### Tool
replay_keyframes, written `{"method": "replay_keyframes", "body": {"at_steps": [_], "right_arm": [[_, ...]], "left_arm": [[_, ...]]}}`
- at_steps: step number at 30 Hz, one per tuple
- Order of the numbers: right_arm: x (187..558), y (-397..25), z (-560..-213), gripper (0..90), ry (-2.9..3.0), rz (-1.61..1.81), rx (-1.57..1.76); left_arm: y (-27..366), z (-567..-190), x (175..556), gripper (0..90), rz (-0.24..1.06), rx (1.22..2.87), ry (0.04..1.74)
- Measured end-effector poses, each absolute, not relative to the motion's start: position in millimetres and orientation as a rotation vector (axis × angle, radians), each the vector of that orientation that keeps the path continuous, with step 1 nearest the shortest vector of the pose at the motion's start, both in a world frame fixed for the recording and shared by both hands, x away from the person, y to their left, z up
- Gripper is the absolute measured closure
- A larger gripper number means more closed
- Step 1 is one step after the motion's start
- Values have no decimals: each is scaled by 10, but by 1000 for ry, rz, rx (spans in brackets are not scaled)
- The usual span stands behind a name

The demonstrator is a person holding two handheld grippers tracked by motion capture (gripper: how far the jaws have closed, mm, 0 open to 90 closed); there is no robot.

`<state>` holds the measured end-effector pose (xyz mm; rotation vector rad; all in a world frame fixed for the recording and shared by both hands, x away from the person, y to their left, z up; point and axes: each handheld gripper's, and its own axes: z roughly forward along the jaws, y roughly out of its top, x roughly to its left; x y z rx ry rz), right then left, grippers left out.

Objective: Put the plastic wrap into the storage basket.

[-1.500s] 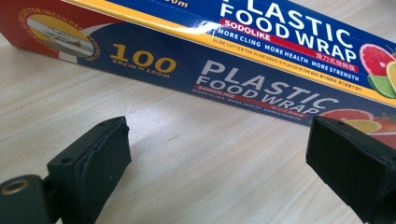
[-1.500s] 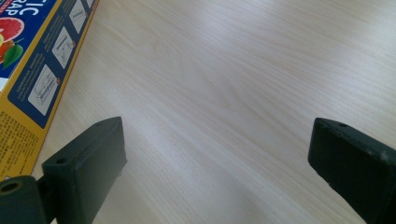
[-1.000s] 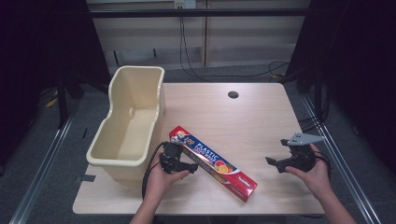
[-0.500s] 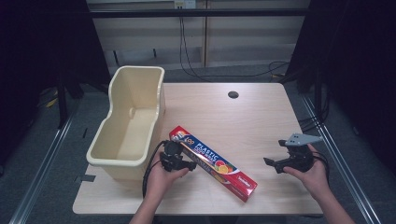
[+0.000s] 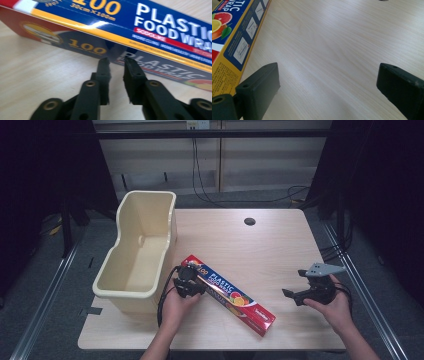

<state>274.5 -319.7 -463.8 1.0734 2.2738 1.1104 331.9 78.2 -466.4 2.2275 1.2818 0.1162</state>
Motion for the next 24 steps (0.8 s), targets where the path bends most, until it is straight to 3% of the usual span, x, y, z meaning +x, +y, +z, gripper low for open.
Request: {"method": "replay_keyframes", "body": {"at_steps": [10, 24], "right_arm": [[2750, -3174, -4632, 47, 2274, 1112, 1058], [2756, -3164, -4649, 46, 2285, 1105, 1053]], "left_arm": [[729, -4666, 3470, 838, 125, 2229, 1307], [463, -4587, 3765, 857, 89, 2210, 1309]]}}
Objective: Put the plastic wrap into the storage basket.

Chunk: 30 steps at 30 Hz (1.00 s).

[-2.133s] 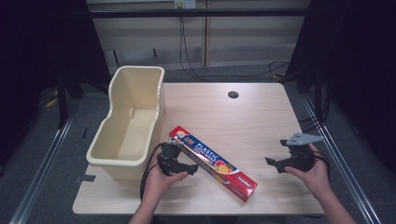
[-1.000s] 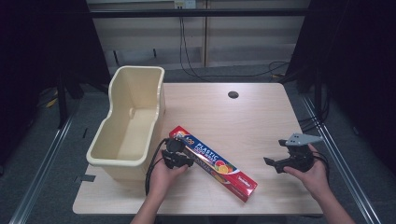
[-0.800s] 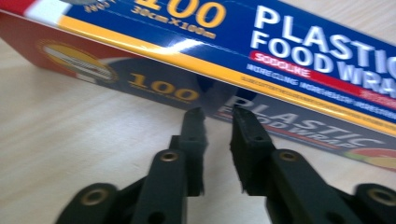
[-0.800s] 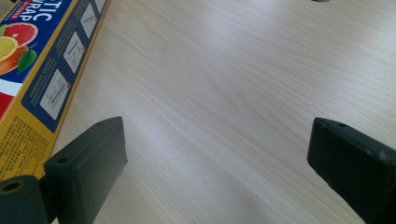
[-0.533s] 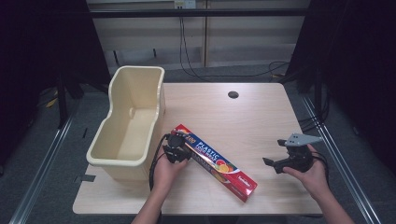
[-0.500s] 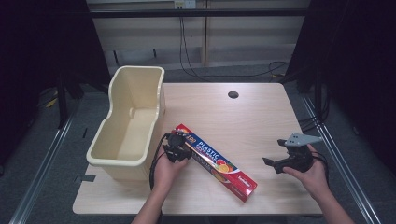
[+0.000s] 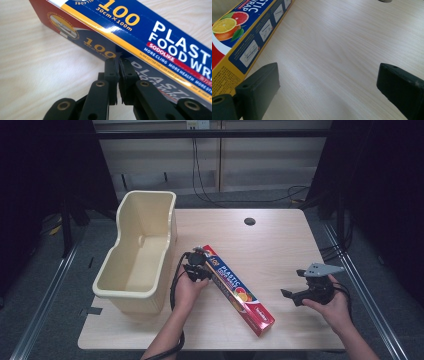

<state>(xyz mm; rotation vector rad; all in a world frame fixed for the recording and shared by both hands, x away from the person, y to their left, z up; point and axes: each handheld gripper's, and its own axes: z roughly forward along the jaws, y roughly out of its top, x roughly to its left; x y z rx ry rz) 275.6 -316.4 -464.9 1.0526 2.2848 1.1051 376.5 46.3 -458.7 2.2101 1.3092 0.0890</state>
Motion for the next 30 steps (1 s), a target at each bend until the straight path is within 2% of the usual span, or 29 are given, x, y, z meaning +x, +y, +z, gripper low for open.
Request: {"method": "replay_keyframes", "body": {"at_steps": [8, 26, 28, 30], "right_arm": [[2763, -3184, -4652, 48, 2271, 1103, 1064], [2777, -3192, -4656, 49, 2268, 1102, 1062], [2774, -3195, -4655, 49, 2266, 1099, 1067], [2772, -3197, -4653, 49, 2262, 1092, 1069]], "left_arm": [[301, -4523, 3912, 858, 34, 2205, 1291], [69, -4503, 3964, 840, -28, 2201, 1278], [87, -4493, 3961, 766, -30, 2186, 1316], [112, -4467, 3955, 526, -17, 2148, 1338]]}}
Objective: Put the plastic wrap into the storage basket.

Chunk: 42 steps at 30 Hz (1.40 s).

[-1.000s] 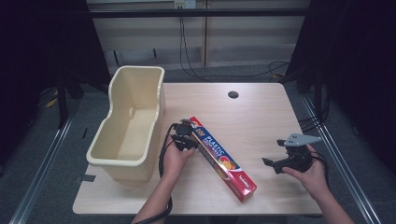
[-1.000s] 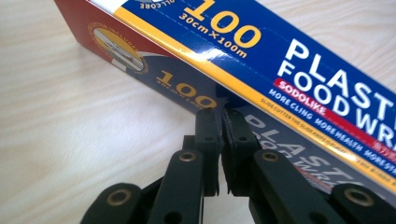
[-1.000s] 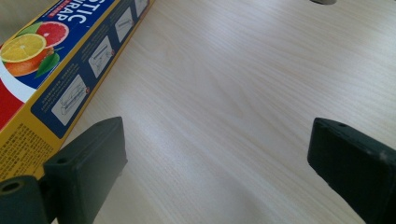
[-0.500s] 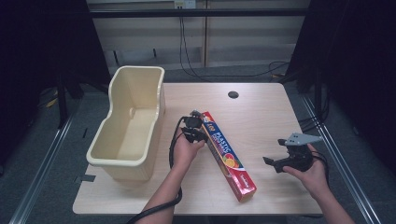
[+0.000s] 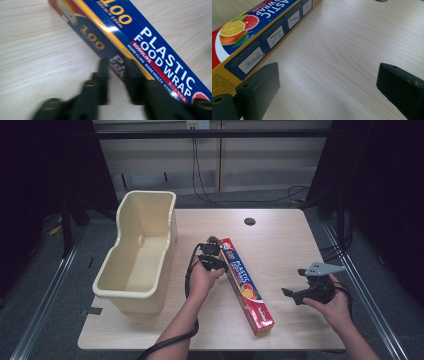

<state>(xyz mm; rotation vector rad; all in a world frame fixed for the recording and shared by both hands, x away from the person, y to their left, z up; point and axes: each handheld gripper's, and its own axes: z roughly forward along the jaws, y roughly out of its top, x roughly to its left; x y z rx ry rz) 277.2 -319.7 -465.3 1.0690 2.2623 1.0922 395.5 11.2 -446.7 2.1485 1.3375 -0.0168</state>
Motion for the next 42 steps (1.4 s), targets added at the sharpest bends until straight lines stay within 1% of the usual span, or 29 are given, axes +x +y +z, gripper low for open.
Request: {"method": "replay_keyframes", "body": {"at_steps": [1, 2, 4, 6, 10, 13, 15, 23, 24, 25, 27, 32, 35, 42], "right_arm": [[2772, -3197, -4654, 50, 2262, 1093, 1070], [2771, -3198, -4653, 51, 2260, 1091, 1070], [2772, -3197, -4654, 52, 2264, 1093, 1068], [2771, -3197, -4653, 52, 2264, 1093, 1067], [2767, -3194, -4652, 52, 2264, 1089, 1068], [2764, -3190, -4653, 52, 2262, 1081, 1072], [2765, -3193, -4651, 52, 2263, 1088, 1070], [2766, -3183, -4650, 52, 2263, 1090, 1064], [2766, -3180, -4649, 52, 2263, 1090, 1062], [2767, -3177, -4648, 52, 2264, 1092, 1061], [2765, -3175, -4645, 53, 2264, 1092, 1059], [2769, -3172, -4647, 52, 2264, 1092, 1058], [2770, -3165, -4647, 54, 2268, 1089, 1055], [2766, -3151, -4639, 55, 2271, 1072, 1039]], "left_arm": [[123, -4448, 3948, 481, -19, 2151, 1351], [124, -4433, 3937, 414, -22, 2135, 1356], [114, -4408, 3914, 255, -22, 2105, 1361], [73, -4409, 3885, 148, -26, 2105, 1348], [-61, -4463, 3831, 65, -38, 2106, 1344], [-166, -4512, 3812, 46, -52, 2113, 1360], [-234, -4547, 3803, 34, -37, 2112, 1369], [-421, -4652, 3760, 14, -65, 2113, 1381], [-446, -4661, 3755, 9, -42, 2125, 1382], [-459, -4672, 3754, 2, -31, 2136, 1378], [-462, -4683, 3756, 0, -49, 2130, 1408], [-455, -4712, 3769, 0, -60, 2114, 1411], [-450, -4716, 3783, 0, -93, 2113, 1428], [-502, -4709, 3804, 6, -94, 2135, 1470]]}}
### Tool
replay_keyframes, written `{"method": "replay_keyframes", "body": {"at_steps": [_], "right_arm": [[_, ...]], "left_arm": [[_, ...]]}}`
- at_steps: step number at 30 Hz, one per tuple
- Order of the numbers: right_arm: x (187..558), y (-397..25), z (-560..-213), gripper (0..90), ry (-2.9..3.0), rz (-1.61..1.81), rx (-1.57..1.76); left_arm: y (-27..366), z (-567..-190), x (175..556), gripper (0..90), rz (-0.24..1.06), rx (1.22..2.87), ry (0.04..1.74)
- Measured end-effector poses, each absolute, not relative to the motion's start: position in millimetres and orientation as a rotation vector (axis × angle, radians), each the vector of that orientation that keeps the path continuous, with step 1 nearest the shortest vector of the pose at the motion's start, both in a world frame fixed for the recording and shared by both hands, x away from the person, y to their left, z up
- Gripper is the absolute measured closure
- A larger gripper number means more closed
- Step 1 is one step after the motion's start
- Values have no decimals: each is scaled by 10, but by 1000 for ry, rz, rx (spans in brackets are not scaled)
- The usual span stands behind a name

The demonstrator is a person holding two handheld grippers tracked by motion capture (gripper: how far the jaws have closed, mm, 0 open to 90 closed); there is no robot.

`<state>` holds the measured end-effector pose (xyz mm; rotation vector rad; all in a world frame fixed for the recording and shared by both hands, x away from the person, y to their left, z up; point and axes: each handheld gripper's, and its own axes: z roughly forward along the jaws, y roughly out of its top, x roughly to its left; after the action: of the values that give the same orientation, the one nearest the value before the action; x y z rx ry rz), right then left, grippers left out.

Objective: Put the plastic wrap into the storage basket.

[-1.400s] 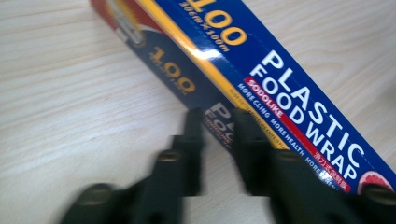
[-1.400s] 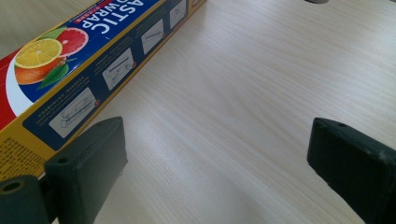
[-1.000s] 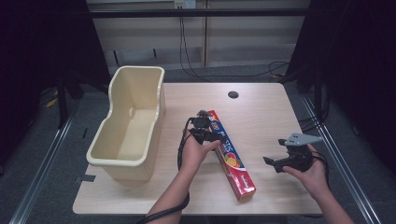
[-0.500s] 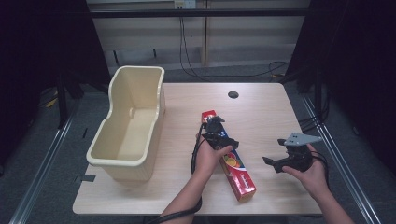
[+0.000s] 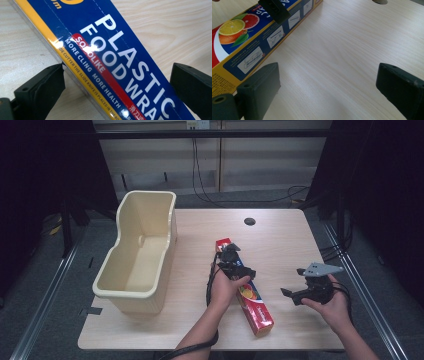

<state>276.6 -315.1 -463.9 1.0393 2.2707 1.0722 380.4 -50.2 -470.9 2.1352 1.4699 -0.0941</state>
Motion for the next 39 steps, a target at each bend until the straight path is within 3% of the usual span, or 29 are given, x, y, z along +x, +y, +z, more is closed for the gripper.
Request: {"method": "replay_keyframes", "body": {"at_steps": [10, 19, 25, 36, 39], "right_arm": [[2762, -3170, -4630, 55, 2256, 1075, 1044], [2767, -3166, -4629, 55, 2254, 1075, 1049], [2768, -3159, -4631, 59, 2255, 1078, 1046], [2776, -3151, -4625, 69, 2254, 1090, 1040], [2779, -3150, -4627, 69, 2254, 1093, 1038]], "left_arm": [[-401, -4651, 3851, 88, -97, 2191, 1482], [-161, -4544, 3889, 252, -86, 2242, 1510], [-80, -4498, 3892, 314, -52, 2275, 1515], [-160, -4613, 3922, 224, -24, 2282, 1547], [-171, -4655, 3937, 275, -5, 2281, 1566]]}}
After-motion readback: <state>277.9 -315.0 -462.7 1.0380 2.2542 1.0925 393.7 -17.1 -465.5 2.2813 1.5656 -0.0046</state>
